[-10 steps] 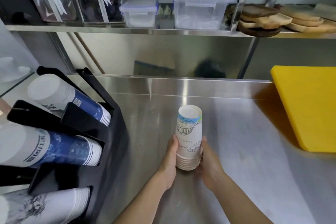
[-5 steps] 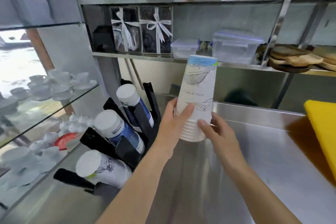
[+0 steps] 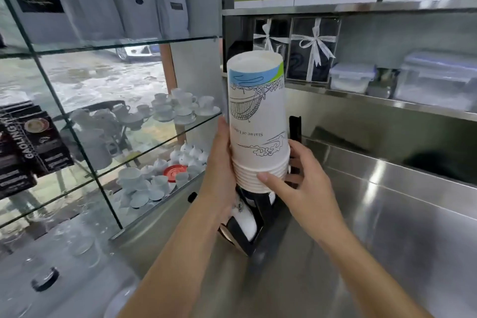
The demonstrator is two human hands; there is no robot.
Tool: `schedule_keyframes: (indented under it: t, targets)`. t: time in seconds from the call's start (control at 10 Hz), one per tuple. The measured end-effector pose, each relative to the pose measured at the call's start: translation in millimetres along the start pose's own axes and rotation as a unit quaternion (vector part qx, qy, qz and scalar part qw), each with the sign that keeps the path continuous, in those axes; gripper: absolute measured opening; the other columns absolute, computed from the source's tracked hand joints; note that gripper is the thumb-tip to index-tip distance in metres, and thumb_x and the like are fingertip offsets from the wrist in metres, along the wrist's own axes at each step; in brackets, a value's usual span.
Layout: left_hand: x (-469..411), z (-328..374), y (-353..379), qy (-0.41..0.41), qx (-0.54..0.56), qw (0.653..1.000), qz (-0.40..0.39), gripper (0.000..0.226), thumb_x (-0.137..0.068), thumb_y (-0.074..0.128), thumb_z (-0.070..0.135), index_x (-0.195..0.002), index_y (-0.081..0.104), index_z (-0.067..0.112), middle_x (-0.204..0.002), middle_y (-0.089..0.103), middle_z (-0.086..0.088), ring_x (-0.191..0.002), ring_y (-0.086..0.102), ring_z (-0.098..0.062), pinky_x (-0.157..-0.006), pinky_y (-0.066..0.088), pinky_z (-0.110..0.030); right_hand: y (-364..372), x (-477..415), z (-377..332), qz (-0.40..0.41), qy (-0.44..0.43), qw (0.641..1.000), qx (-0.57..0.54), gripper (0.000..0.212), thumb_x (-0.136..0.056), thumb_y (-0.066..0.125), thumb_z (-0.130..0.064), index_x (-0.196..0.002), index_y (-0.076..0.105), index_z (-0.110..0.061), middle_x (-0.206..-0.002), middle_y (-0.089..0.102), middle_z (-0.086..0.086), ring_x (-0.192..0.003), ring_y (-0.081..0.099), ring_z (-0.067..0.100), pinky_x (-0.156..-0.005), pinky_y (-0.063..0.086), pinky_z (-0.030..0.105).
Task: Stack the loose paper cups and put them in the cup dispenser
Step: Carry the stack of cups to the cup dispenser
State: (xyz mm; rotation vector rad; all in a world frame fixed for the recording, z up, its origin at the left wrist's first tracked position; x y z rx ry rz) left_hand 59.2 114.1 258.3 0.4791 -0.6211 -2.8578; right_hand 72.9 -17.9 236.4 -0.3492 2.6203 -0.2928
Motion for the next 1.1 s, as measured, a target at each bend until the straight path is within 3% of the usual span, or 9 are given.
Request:
schedule_keyframes:
  t: [0.2,0.3,0.5,0.6,0.7,0.8,0.9,1.0,1.1]
  targets:
    - [8,8,-49,-0.01,0.023,0.998,0.059,0.05,-0.098,0.028,0.032,-0.086,0.075,0.025,-0.093,0.077,0.002,-0.09,0.071,-0.015,-0.082,0.052,-0.034,47,3,4,-0.045,0.004,0.999,-0.001,0.058,-0.073,0.075,-0.03,-0.119,0.043,-0.04,-0.125,0.053,-0.009,-0.107,0.054,0.003,-0.089,0.047,0.022]
    - [7,0,-66,-0.016,0.005,0.997,0.073,0.058,-0.099,0.024,0.032,-0.075,0.077,0.032,-0.085,0.077,0.007,-0.084,0.072,-0.009,-0.084,0.048,-0.036,61,4,11,-0.057,0.018,0.998,0.014,0.06,-0.074,0.075,-0.029,-0.125,0.043,-0.033,-0.125,0.053,-0.008,-0.109,0.053,0.007,-0.091,0.047,0.025]
    - [-3,-16,-87,-0.054,0.012,0.995,0.082,0.056,-0.098,0.022,0.044,-0.088,0.075,0.029,-0.097,0.076,0.005,-0.099,0.068,-0.013,-0.097,0.045,-0.039,72,-2,22,-0.085,0.021,0.994,0.065,0.061,-0.076,0.073,-0.024,-0.127,0.04,-0.032,-0.118,0.05,-0.016,-0.111,0.047,0.005,-0.094,0.039,0.024]
    - [-5,-23,-91,-0.067,-0.019,0.994,0.081,0.045,-0.092,0.03,0.054,-0.095,0.068,0.029,-0.096,0.075,0.008,-0.099,0.066,-0.011,-0.093,0.048,-0.032,79,-7,29,-0.087,0.042,0.992,0.079,0.072,-0.077,0.073,-0.024,-0.136,0.033,-0.025,-0.125,0.045,-0.012,-0.117,0.04,0.003,-0.097,0.031,0.021]
    - [-6,-36,-95,-0.089,-0.113,0.985,0.097,0.027,-0.086,0.046,0.052,-0.1,0.059,0.032,-0.106,0.066,0.004,-0.101,0.06,-0.015,-0.09,0.045,-0.034,89,-11,36,-0.107,0.044,0.988,0.104,0.067,-0.078,0.071,-0.029,-0.134,0.035,-0.025,-0.131,0.048,-0.006,-0.121,0.045,0.011,-0.102,0.038,0.03]
    - [-5,-41,-96,-0.098,-0.237,0.963,0.082,0.016,-0.092,0.046,0.018,-0.091,0.057,0.031,-0.102,0.059,-0.002,-0.09,0.056,-0.016,-0.069,0.047,-0.026,93,-14,41,-0.114,0.012,0.981,0.153,0.054,-0.078,0.07,-0.028,-0.125,0.045,-0.027,-0.116,0.052,-0.012,-0.112,0.049,0.01,-0.093,0.04,0.026]
    - [-7,-40,-97,-0.092,-0.274,0.954,0.075,0.023,-0.092,0.043,0.011,-0.085,0.055,0.03,-0.095,0.057,-0.001,-0.082,0.053,-0.012,-0.058,0.044,-0.022,92,-13,39,-0.112,-0.005,0.977,0.181,0.055,-0.079,0.07,-0.026,-0.128,0.043,-0.026,-0.112,0.048,-0.014,-0.109,0.045,0.005,-0.09,0.037,0.022]
    - [-9,-42,-95,-0.1,-0.289,0.949,0.074,0.022,-0.092,0.044,0.012,-0.084,0.055,0.03,-0.087,0.056,0.008,-0.082,0.053,-0.009,-0.058,0.046,-0.018,90,-12,42,-0.112,-0.01,0.977,0.183,0.058,-0.079,0.07,-0.027,-0.13,0.042,-0.023,-0.12,0.052,-0.006,-0.113,0.046,0.009,-0.096,0.04,0.027]
    - [-19,-34,-95,-0.115,-0.346,0.93,0.046,0.015,-0.09,0.05,0.016,-0.095,0.06,0.025,-0.094,0.057,0.008,-0.088,0.053,-0.01,-0.071,0.045,-0.023,81,-15,38,-0.132,0.009,0.976,0.173,0.06,-0.079,0.069,-0.03,-0.132,0.039,-0.025,-0.123,0.05,-0.008,-0.116,0.046,0.008,-0.1,0.042,0.031]
Point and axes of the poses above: each hand's wrist, its own x-axis away from the middle knuckle, its own y-axis out of the palm, z = x × y, the point moved 1 cm from there along -x, towards the middle knuckle
